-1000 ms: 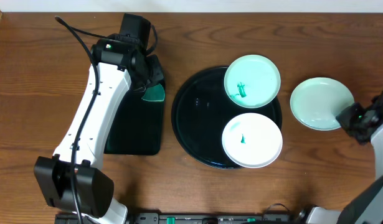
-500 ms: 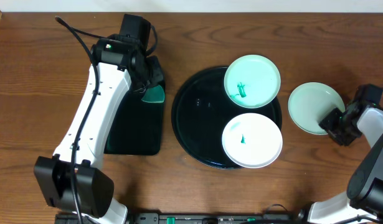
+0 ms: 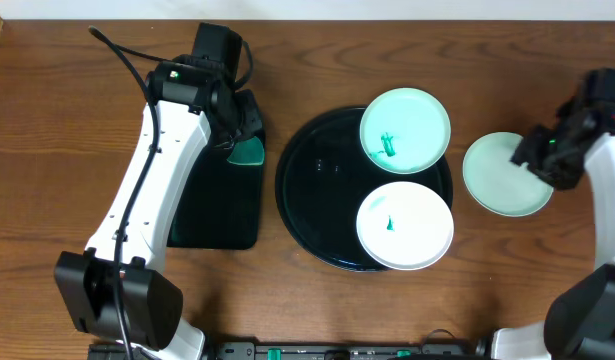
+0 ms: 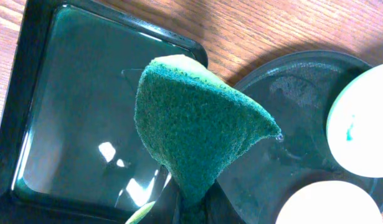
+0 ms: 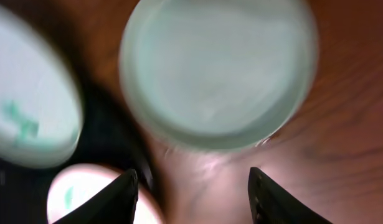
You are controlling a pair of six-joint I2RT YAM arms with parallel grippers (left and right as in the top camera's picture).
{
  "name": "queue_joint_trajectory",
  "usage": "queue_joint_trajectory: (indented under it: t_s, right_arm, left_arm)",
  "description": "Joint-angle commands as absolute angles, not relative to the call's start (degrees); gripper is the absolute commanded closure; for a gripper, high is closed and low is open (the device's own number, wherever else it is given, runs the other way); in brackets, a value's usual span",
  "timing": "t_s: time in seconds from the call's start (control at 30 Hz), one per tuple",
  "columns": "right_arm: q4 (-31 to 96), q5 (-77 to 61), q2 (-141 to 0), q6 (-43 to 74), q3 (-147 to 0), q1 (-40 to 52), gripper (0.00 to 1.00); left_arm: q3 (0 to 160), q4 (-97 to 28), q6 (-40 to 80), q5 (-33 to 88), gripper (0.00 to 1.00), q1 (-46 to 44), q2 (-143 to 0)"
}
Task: Clean dirty plates on tray and stack at the side
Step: 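Move right gripper back and grasp the white plate rim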
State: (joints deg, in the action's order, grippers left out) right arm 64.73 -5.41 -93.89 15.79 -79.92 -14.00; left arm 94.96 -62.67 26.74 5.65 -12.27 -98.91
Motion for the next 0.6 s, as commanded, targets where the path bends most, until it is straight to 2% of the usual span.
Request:
queue_joint_trajectory:
  t_s: [0.0, 0.3, 0.37, 0.43, 0.57]
  right_arm:
    - [66.67, -7.81, -94.39, 8.93, -76.84, -8.23, 0.47]
    - [62.15, -12.49, -94.41, 8.10, -61.65, 2.44, 0.57]
    - [61.45, -12.49, -94.41, 8.58, -60.40, 3.68, 0.65]
    - [59.94, -11.97, -94.41, 10.39, -58.61, 5.08, 0.80]
    - [57.49, -11.81, -94.41, 12.49, -55.83, 6.55, 0.92]
  left_arm:
    - [95.46, -62.98, 25.28, 5.58, 0.93, -12.34, -98.91]
    - [95.46, -63.22, 25.08, 5.58, 0.93, -12.34, -98.91]
    - [95.46, -63.20, 25.08, 5.58, 0.93, -12.34, -98.91]
    - [95.46, -63.18, 25.08, 5.58, 0.93, -12.34, -98.91]
    - [95.46, -63.22, 25.08, 5.58, 0.93, -12.34, -98.91]
